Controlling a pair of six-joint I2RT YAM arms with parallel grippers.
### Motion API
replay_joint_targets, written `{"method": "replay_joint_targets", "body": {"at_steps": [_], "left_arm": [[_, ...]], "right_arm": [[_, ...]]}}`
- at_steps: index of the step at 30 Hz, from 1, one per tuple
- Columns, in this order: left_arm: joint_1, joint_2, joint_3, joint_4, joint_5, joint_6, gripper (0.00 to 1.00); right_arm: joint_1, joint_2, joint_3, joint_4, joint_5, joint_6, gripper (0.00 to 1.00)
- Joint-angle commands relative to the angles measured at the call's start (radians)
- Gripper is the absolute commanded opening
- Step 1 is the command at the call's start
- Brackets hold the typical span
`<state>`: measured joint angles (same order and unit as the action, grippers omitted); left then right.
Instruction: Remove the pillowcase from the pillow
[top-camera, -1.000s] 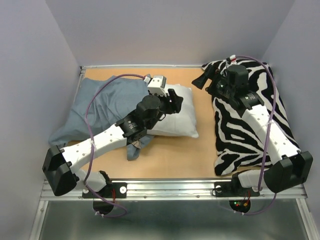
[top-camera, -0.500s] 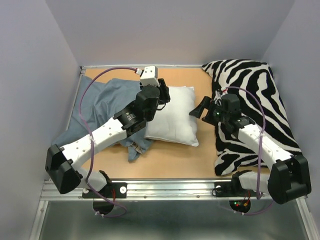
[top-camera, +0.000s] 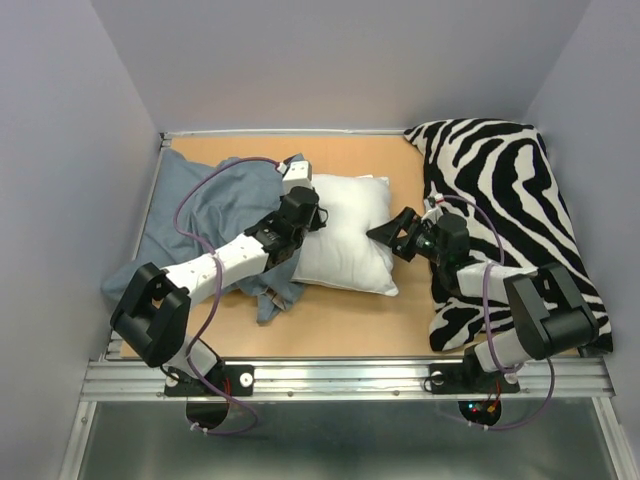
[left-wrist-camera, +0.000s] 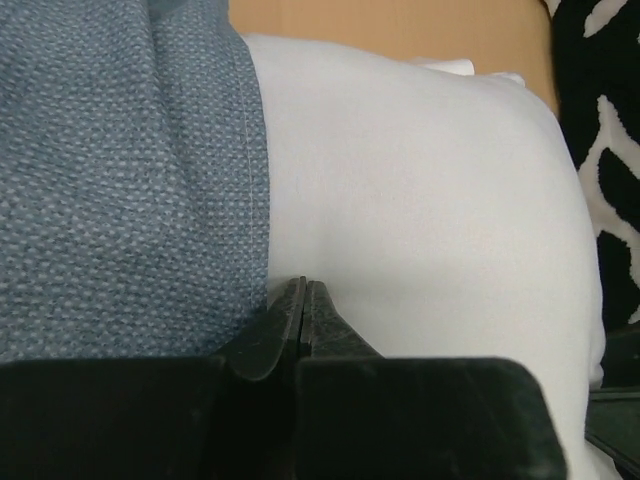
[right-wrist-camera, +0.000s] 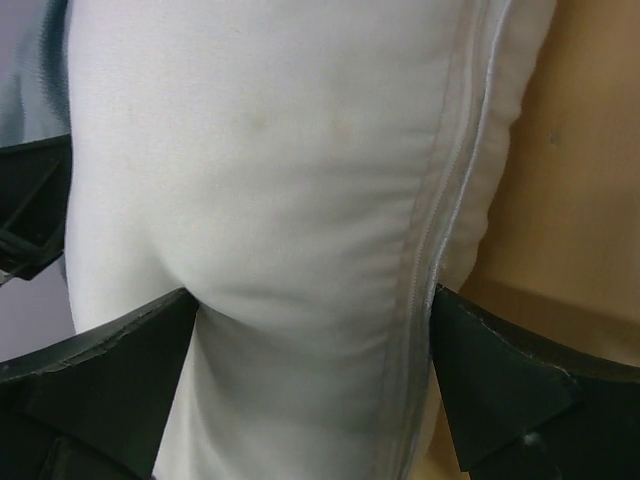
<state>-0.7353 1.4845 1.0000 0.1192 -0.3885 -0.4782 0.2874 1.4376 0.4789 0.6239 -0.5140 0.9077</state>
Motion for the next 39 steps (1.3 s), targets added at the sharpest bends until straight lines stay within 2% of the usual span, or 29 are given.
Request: {"method": "replay_joint_targets", "body": {"at_steps": [1,3,4,5,6,7,8,9,11,12,13,14,15,16,17,18,20,22,28,32,39], "left_arm": [[-0.003,0.036,-0.087,0.009,0.118,-0.045,0.00],[-0.004,0.042,-0.101,0.031,0.157,-0.059,0.00],[-0.003,0.045,-0.113,0.054,0.174,-0.062,0.00],[-0.007,0.043,-0.116,0.063,0.194,-0.068,0.00],[-0.010,0.039,-0.118,0.080,0.200,-0.068,0.00],[-0.013,0.022,-0.120,0.086,0.206,-0.066,0.00],[-0.012,0.011,-0.115,0.091,0.212,-0.065,0.00],[-0.013,-0.004,-0.109,0.092,0.226,-0.048,0.00],[-0.010,-0.048,-0.071,0.074,0.223,-0.030,0.00],[-0.009,-0.081,-0.031,0.041,0.212,-0.010,0.05],[-0.006,-0.096,-0.008,-0.001,0.183,-0.005,0.19],[-0.004,-0.111,0.014,-0.001,0.165,-0.004,0.19],[-0.001,-0.127,0.052,-0.039,0.148,-0.003,0.35],[0.001,-0.141,0.052,-0.061,0.126,-0.003,0.41],[0.005,-0.167,0.093,-0.085,0.062,-0.005,0.55],[0.005,-0.180,0.112,-0.113,0.021,-0.013,0.57],[0.025,-0.211,0.158,-0.208,-0.088,-0.032,0.59],[0.060,-0.236,0.189,-0.312,-0.134,-0.056,0.59],[0.261,-0.328,0.118,-0.371,-0.190,-0.082,0.60],[0.376,-0.291,0.117,-0.319,-0.073,-0.033,0.66],[0.409,-0.152,0.200,-0.325,0.129,0.053,0.68]], "right_arm": [[-0.001,0.049,-0.033,0.380,-0.058,0.111,1.00],[-0.001,0.078,-0.017,0.425,-0.060,0.151,1.00],[0.001,0.086,-0.004,0.431,-0.063,0.158,0.91],[-0.001,0.095,0.024,0.431,-0.066,0.175,0.78],[0.001,0.102,0.041,0.427,-0.069,0.183,0.34],[-0.001,0.101,0.055,0.409,-0.066,0.186,0.12],[0.001,0.092,0.081,0.343,-0.049,0.177,0.01],[0.002,0.074,0.168,0.077,-0.017,0.078,0.00],[0.006,-0.011,0.236,-0.173,0.180,-0.042,0.01],[0.006,-0.058,0.291,-0.358,0.330,-0.134,0.01],[0.006,-0.069,0.321,-0.497,0.400,-0.212,0.00],[0.006,-0.074,0.348,-0.498,0.463,-0.249,0.00],[-0.002,-0.071,0.387,-0.585,0.510,-0.280,0.01],[-0.010,-0.066,0.388,-0.616,0.549,-0.302,0.01],[-0.025,-0.051,0.406,-0.621,0.561,-0.329,0.01],[-0.036,-0.048,0.409,-0.669,0.563,-0.339,0.01],[-0.053,-0.052,0.403,-0.679,0.583,-0.363,0.01],[-0.054,-0.060,0.400,-0.684,0.598,-0.374,0.01],[-0.056,-0.054,0.423,-0.705,0.600,-0.375,0.00],[-0.054,-0.049,0.444,-0.711,0.582,-0.372,0.01],[-0.054,-0.040,0.506,-0.745,0.551,-0.365,0.01]]}}
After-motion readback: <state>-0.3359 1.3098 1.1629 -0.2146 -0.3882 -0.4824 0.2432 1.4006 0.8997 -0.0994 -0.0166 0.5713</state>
